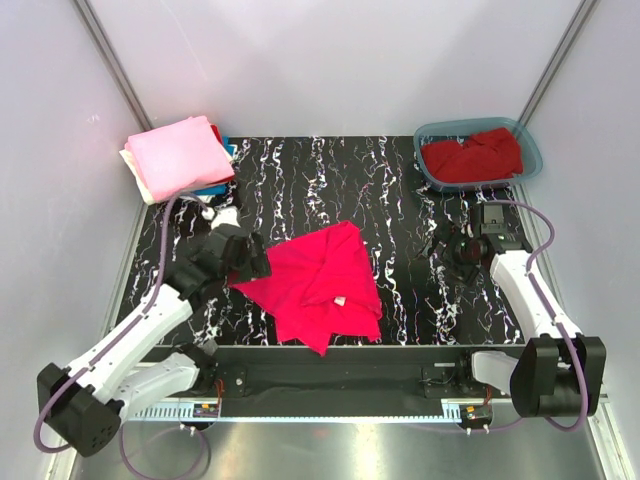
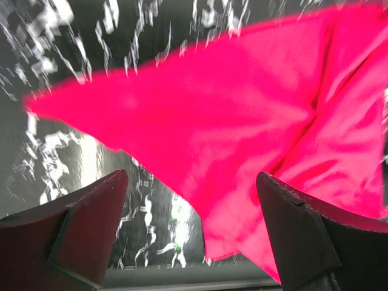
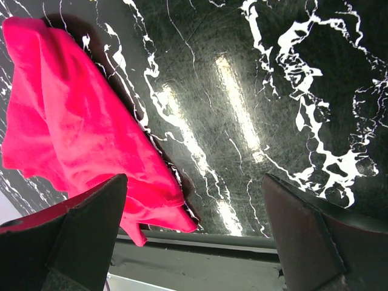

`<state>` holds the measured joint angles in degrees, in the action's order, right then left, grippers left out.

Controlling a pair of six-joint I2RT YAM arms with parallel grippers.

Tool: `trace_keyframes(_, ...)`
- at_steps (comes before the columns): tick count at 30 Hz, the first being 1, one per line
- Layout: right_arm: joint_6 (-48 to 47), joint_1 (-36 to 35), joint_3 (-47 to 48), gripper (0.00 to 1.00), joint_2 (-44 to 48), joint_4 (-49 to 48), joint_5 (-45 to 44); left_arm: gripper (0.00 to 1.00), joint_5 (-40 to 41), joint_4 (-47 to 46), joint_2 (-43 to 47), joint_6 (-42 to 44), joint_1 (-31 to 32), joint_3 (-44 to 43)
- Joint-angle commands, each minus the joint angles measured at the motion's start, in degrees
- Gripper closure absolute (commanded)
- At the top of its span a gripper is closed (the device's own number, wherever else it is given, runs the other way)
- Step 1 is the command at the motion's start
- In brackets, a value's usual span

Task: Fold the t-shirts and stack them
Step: Flatten the tshirt out

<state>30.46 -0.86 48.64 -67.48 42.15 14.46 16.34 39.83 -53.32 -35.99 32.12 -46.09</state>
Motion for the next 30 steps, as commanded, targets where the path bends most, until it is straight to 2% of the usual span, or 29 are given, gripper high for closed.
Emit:
trace_keyframes(1, 0.1, -0.7, -0.7, 0.0, 2.4, -0.9, 1.4, 0.09, -4.7, -0.6, 0.5, -1.4, 2.1, 1.5)
trace_keyframes(4, 1.1, -3.2, -1.9, 0.0, 3.4, -1.7, 1.4, 0.15, -1.6, 0.0, 1.1, -5.1, 9.6, 0.9)
trace_keyframes(5, 2.1, -4.4, -2.2, 0.0, 3.5, -2.1, 0.5, 0.16, -0.6, 0.9, 0.8, -7.7, 14.5, 0.4)
trace_keyframes(9, 5.0, -14.8, -3.6, 0.0, 3.2, -3.2, -2.9, 0.26, 2.6, 1.9, -0.9, -15.1, 25.7, 0.6)
trace_keyframes(12, 8.2, -23.6, -3.9, 0.0, 2.1, -3.7, -7.1, 0.31, 2.0, -1.4, -2.4, -20.7, 33.2, 3.3)
trace_keyframes(17, 11.7, -30.0, -6.0, 0.0, 0.2, -5.4, -10.0, 0.34, 1.5, -7.0, -11.1, -26.7, 43.7, 4.8)
trace_keyframes(21, 11.9, -30.3, -7.0, 0.0, 0.0, -5.7, -10.3, 0.35, 2.2, -6.7, -19.2, -28.0, 48.1, 1.4)
trace_keyframes(30, 11.4, -30.3, -6.5, 0.0, 0.8, -4.8, -10.8, 0.35, 1.9, 0.0, -35.3, -25.9, 48.4, -9.7)
